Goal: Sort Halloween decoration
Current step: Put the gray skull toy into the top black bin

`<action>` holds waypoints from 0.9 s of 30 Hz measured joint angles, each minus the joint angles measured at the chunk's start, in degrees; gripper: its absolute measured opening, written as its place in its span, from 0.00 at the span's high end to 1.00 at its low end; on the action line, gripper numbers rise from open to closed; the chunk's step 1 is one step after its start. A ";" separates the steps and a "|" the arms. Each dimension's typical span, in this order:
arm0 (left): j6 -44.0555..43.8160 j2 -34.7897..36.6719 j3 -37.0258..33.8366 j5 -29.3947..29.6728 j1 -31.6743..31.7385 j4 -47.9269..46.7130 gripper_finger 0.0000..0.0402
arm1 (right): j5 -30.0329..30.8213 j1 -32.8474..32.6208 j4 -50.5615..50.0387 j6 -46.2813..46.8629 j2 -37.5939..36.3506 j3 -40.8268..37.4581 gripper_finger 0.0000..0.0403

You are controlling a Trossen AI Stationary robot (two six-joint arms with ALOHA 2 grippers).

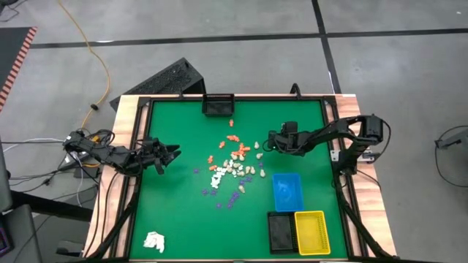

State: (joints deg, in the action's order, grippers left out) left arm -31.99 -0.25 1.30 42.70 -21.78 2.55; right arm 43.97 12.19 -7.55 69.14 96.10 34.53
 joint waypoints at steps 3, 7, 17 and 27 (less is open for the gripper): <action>0.00 0.00 0.00 0.00 0.00 -0.02 0.53 | -1.75 -0.09 -0.19 -2.74 -3.25 0.73 1.00; 0.02 0.00 0.00 0.02 0.00 -0.02 0.53 | -4.42 0.02 0.06 -7.38 -8.46 1.47 1.00; 0.92 0.00 0.00 0.00 0.02 -0.04 0.53 | -2.79 0.22 0.08 -17.06 -16.14 2.10 1.00; 0.90 -0.02 0.00 0.00 0.02 -0.04 0.53 | -9.11 5.95 -5.49 -23.33 -17.82 2.10 0.80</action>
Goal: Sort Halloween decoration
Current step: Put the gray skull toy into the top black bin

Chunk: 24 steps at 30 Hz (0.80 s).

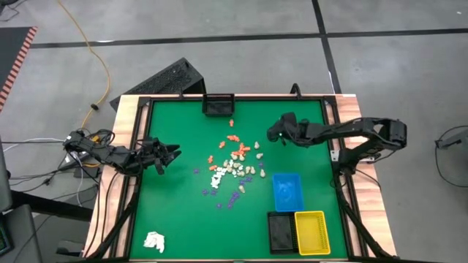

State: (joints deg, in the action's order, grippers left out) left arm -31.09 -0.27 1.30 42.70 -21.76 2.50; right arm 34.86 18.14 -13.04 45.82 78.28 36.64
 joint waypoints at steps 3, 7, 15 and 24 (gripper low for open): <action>-0.04 0.00 0.00 -0.18 0.00 0.00 0.53 | -0.66 1.09 -0.27 0.19 0.96 -0.09 0.62; -0.50 0.00 0.00 -1.65 0.00 0.02 0.53 | 0.50 2.45 0.65 3.12 2.74 -0.06 0.42; -2.14 0.00 0.00 -1.99 0.00 0.02 0.53 | 4.51 1.65 2.20 7.58 11.06 -0.08 0.37; -2.96 0.00 0.00 -1.93 0.00 0.02 0.53 | 11.14 0.60 7.67 14.70 21.70 0.18 0.42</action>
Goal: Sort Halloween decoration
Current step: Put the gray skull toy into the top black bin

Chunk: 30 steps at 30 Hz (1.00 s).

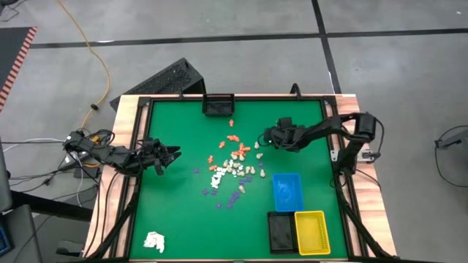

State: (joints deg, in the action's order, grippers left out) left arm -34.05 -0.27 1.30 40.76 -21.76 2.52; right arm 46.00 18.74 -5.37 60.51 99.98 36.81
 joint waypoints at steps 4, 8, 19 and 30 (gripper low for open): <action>-0.08 0.00 0.00 -0.97 0.00 0.02 0.53 | -0.06 0.00 0.34 2.68 2.41 -0.08 0.50; -0.08 0.00 0.00 -1.00 0.00 0.02 0.53 | 0.23 0.02 0.01 4.20 2.96 -0.06 0.64; 0.33 0.00 0.00 -0.97 0.00 0.02 0.53 | 0.11 -1.08 0.02 3.98 2.10 -0.02 0.87; 0.79 -0.05 0.00 -0.91 0.00 0.02 0.53 | -6.71 -2.32 2.68 -4.79 -9.04 1.72 0.88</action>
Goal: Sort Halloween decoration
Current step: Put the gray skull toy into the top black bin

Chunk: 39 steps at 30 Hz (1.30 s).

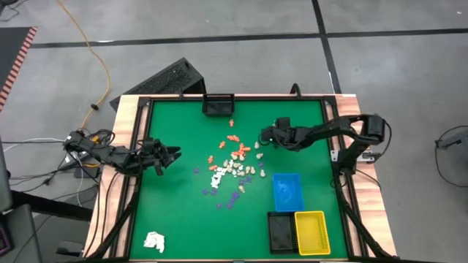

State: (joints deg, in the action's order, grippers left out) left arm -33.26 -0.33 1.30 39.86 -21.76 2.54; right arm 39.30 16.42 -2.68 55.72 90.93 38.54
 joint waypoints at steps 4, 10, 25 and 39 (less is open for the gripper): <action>0.02 -0.06 0.00 0.00 0.00 0.00 0.53 | 0.23 -0.58 3.65 -6.11 -0.56 3.73 0.88; 0.04 -0.06 0.00 0.00 0.00 -0.02 0.53 | -2.78 -0.56 6.45 -15.25 4.19 13.55 0.88; 0.04 -0.06 0.00 0.00 0.00 0.01 0.53 | -10.27 1.53 5.64 -29.23 25.23 43.16 0.88; -0.12 -0.03 -0.02 -0.04 0.00 0.01 0.53 | -16.90 4.42 3.22 -36.35 32.98 52.86 0.70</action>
State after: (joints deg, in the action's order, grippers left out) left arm -33.37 -0.36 1.28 39.82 -21.76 2.55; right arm 22.39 20.84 0.54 19.38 123.92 91.39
